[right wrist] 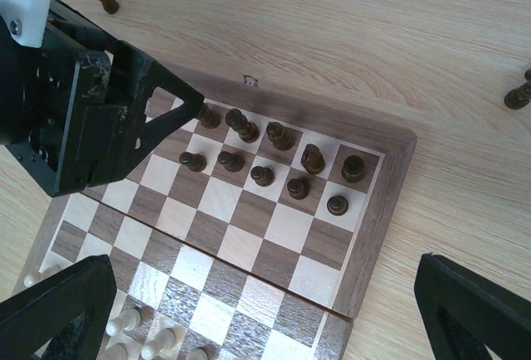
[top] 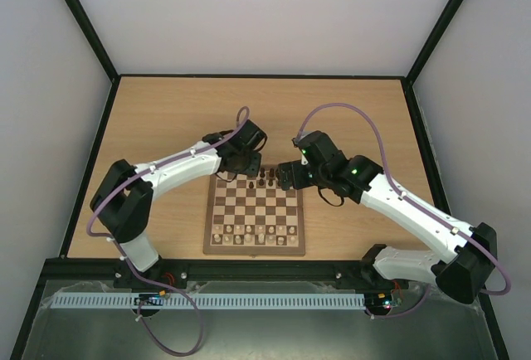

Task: Set up the chess pieces on the board
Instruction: Move the chess piece to the chessboard.

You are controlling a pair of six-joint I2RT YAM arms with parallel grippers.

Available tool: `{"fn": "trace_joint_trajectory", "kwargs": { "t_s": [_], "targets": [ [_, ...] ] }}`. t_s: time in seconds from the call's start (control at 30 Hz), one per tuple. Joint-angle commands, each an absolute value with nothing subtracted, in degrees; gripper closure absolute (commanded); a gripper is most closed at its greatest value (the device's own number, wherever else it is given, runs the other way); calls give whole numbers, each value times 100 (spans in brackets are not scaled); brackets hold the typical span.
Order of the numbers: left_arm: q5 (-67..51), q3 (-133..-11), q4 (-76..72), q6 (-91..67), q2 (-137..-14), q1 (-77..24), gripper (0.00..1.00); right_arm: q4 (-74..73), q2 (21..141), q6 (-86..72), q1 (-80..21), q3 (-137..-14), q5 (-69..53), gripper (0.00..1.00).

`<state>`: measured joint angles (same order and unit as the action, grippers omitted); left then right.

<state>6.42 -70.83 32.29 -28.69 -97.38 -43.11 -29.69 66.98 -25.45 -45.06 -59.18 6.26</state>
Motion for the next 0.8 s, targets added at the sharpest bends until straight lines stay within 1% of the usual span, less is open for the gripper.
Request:
{"fn": "trace_joint_trajectory", "kwargs": {
  "t_s": [0.0,0.4,0.57,0.67,0.77],
  "targets": [
    [610,-7022,3192,-2847,-9886,-4342,50,-3014,6741,-2457,-4484,-5887,619,0],
    [667,-7022,3101,-2832,-10205,-4340,54,-3000,6725,-2452,-4486,-5868,603,0],
    [677,-7055,3063,-2838,-10280,-4334,58,-3014,6715,-2452,-4483,-5869,622,0],
    [686,-7083,3058,-2833,-10305,-4334,62,-3020,6715,-2444,-4491,-5868,600,0],
    [688,-7084,3041,-2831,-10339,-4325,68,-3025,6715,-2439,-4487,-5877,593,0]
  ]
}}
